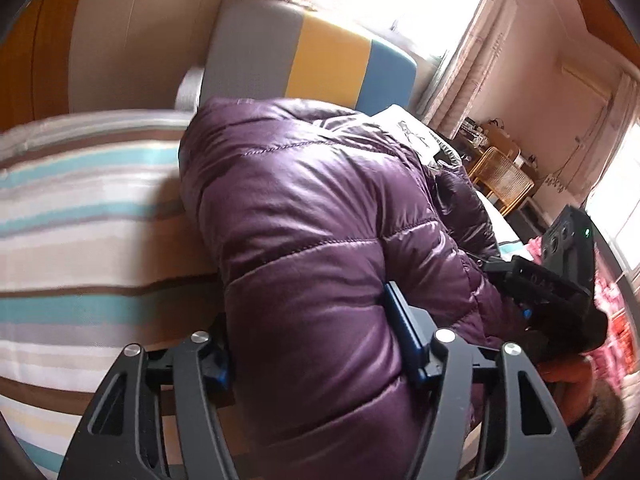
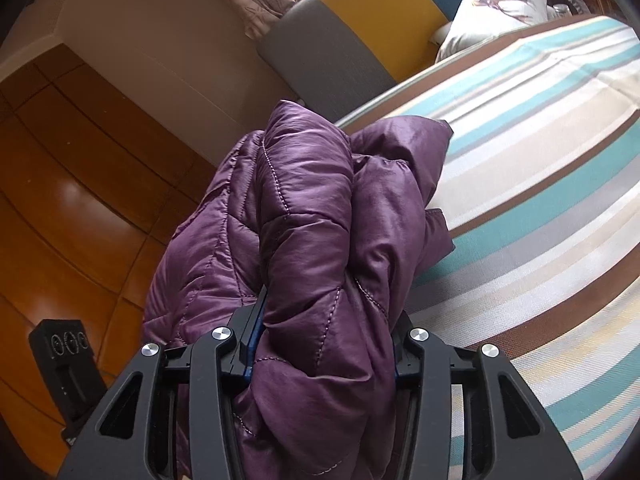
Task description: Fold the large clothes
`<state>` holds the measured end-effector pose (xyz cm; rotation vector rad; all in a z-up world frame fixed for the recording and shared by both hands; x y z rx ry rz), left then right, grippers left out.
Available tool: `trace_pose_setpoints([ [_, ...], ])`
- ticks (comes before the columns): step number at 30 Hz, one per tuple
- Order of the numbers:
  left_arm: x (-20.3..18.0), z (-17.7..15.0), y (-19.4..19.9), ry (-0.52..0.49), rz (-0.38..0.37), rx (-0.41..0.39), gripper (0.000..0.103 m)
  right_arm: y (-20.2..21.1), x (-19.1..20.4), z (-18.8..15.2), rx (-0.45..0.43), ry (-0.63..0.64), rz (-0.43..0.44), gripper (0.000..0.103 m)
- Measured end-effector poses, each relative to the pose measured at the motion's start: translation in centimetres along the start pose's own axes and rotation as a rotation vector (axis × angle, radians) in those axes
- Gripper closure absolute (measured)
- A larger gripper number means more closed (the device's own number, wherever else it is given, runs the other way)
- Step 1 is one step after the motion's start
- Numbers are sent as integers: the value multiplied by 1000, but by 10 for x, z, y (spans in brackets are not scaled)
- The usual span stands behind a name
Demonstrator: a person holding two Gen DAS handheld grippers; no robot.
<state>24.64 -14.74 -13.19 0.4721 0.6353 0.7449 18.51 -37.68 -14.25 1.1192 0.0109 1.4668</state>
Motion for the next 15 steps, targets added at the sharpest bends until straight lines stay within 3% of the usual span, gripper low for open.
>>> trace_pose_setpoints([
  [8,-10,-1,28,-62,25,-86,47,26,15,-10,-45,29,28,60],
  [15,-4,2,55,-49,25,-145,47,40,46,-14,-82,99,42,60],
])
Point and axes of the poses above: each gripper's, at about its wrist camera, not at the fingertips, and y roughly against the way its jaws point, x to its left, z to its top, the point moved 6 cm from there along -y, roughly the way its jaws point, and after that the axes turned 5 degrees about -z, right-handed, at the moved point
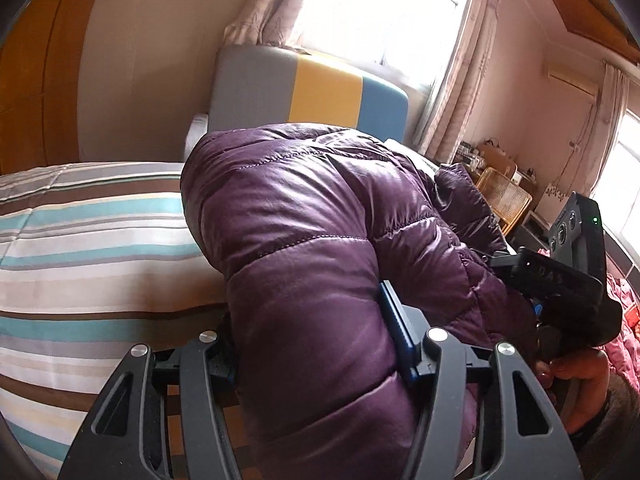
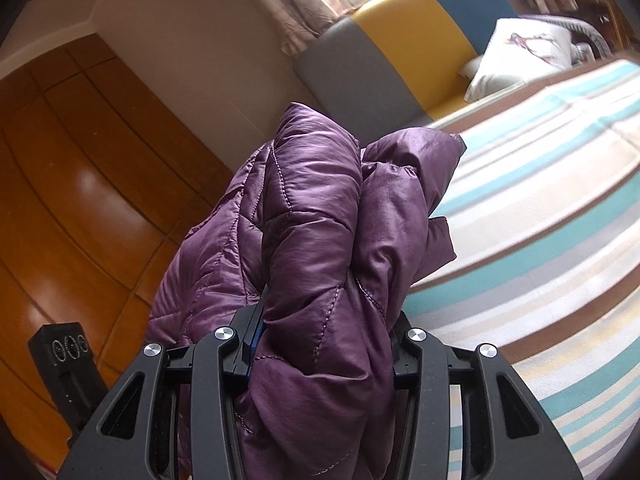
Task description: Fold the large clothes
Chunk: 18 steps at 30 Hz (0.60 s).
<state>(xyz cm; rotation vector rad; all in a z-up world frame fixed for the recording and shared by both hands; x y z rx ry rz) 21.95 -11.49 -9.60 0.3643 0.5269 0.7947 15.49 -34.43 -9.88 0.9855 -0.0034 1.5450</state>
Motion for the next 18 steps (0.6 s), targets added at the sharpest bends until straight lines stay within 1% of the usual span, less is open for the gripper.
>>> trace_pose_setpoints([
  [7,21,7,30,28,23,-58,47,-7,36,7,-20,81,24,60],
  [14,60,16,62,61,82,-114,47,-27,81,6,-14,152,66,60],
  [18,81,20,74,82,115,-138,47,-37,99,9,-3,190,84,60],
])
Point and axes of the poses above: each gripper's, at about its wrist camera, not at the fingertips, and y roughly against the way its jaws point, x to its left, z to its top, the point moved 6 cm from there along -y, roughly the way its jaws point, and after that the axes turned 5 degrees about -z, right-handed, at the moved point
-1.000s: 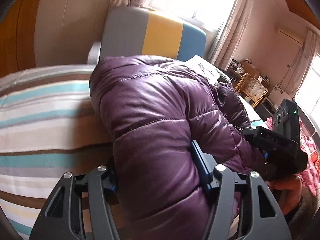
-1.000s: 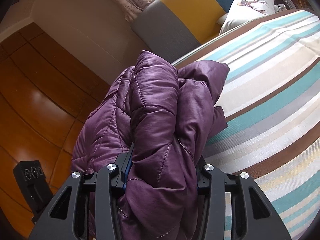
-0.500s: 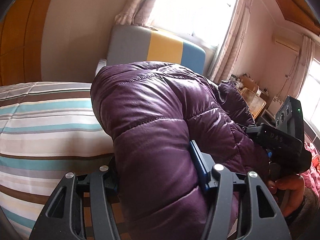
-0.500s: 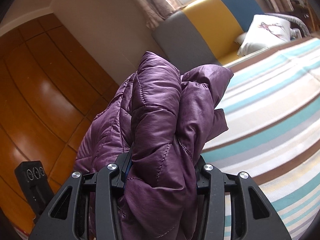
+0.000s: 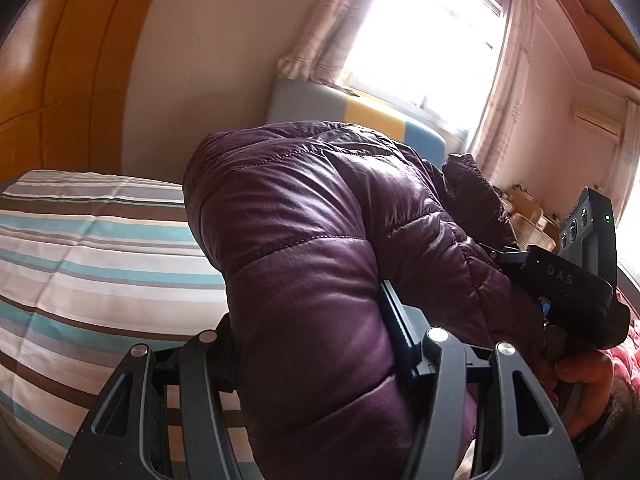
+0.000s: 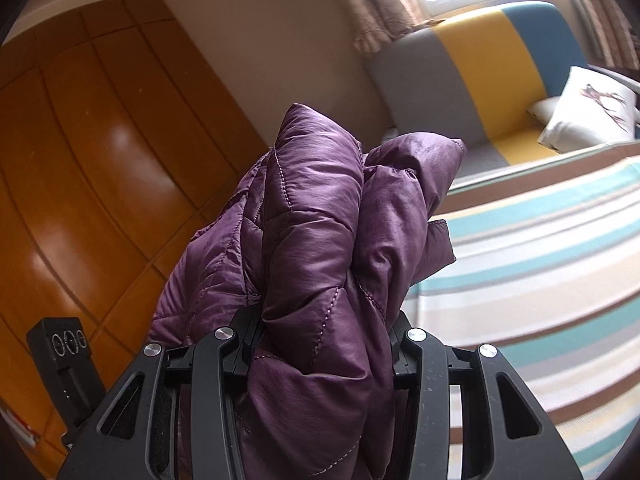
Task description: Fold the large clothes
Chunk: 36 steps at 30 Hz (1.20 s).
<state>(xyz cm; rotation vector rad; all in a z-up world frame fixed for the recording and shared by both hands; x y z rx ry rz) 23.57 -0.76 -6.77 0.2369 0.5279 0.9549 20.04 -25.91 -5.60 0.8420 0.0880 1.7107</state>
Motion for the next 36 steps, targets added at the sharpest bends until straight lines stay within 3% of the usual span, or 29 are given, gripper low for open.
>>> trace_pose_setpoints([
  [18,101,5,-21,114,167,-5,47,-89,20,5,91,118,61,60],
  [26,122,-5,-76,135,187,70,46,-137,-25,0,146,35,25,60],
  [28,122,-6,-82,112,201,54,45,-146,-29,-2,138,18,25,60],
  [32,120,-13,-93,64,224,56,36,-162,-52,-17,144,-8,-64,55],
  [36,122,-14,-94,104,221,73,25,-166,-68,-22,166,-100,-40,47],
])
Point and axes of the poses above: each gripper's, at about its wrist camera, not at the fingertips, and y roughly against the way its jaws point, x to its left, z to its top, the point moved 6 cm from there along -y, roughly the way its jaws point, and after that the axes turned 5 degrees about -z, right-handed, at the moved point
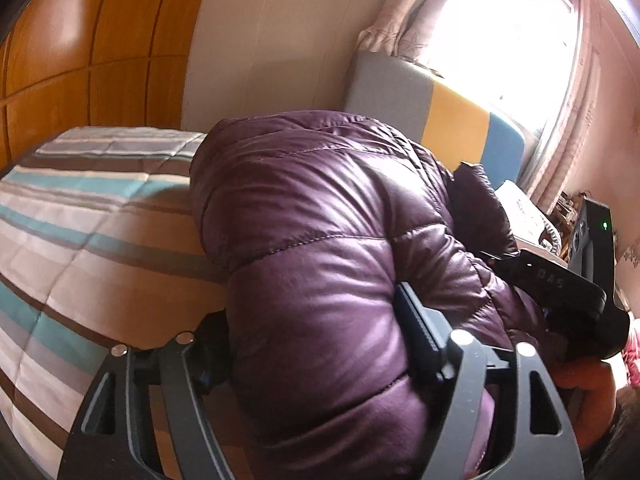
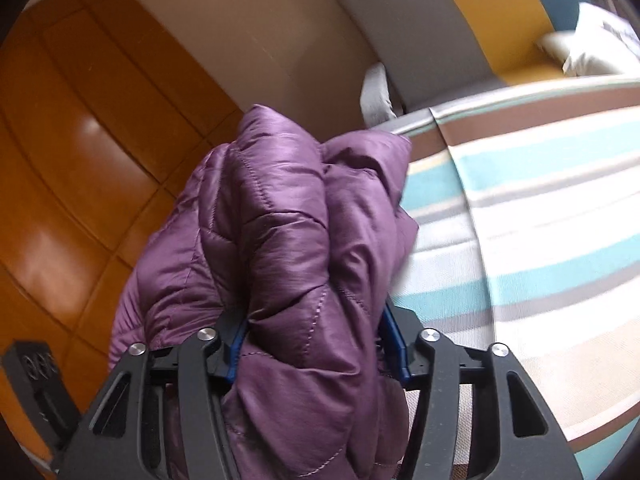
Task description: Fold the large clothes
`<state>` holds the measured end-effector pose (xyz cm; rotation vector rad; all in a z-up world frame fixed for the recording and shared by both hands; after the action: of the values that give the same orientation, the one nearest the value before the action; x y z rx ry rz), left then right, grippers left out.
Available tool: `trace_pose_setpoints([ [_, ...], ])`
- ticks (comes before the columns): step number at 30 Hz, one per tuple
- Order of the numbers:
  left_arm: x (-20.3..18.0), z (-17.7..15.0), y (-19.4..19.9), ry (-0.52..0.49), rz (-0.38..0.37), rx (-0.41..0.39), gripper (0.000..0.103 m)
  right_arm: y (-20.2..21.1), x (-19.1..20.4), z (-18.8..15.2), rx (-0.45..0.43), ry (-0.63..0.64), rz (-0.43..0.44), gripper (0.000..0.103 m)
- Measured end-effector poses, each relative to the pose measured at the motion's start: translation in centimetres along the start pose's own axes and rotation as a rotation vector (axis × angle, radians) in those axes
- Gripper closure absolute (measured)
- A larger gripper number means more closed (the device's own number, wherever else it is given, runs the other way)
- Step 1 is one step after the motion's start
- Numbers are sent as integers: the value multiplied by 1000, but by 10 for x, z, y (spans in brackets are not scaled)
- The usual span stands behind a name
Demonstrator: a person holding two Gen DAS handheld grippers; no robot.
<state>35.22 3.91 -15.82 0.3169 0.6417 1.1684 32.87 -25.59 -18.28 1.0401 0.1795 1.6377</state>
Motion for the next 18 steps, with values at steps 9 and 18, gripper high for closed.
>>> trace_pose_setpoints([
  [9,12,28,57,104,135,-63,2,70,24,29,-151,88,-73,31],
  [18,4,100,11,91,253,-67,3,16,118,69,-105,381,-75,51],
])
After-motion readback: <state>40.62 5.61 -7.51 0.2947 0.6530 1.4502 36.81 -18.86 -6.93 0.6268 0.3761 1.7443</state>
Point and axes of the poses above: each gripper's, at about its wrist camera, not at the fingertips, and y roughly against the way its jaws point, x to its left, z to its top, the point moved 6 cm from there along -y, roughly the way its jaws point, and after that the axes turned 5 degrees about -z, right-handed, at the moved point
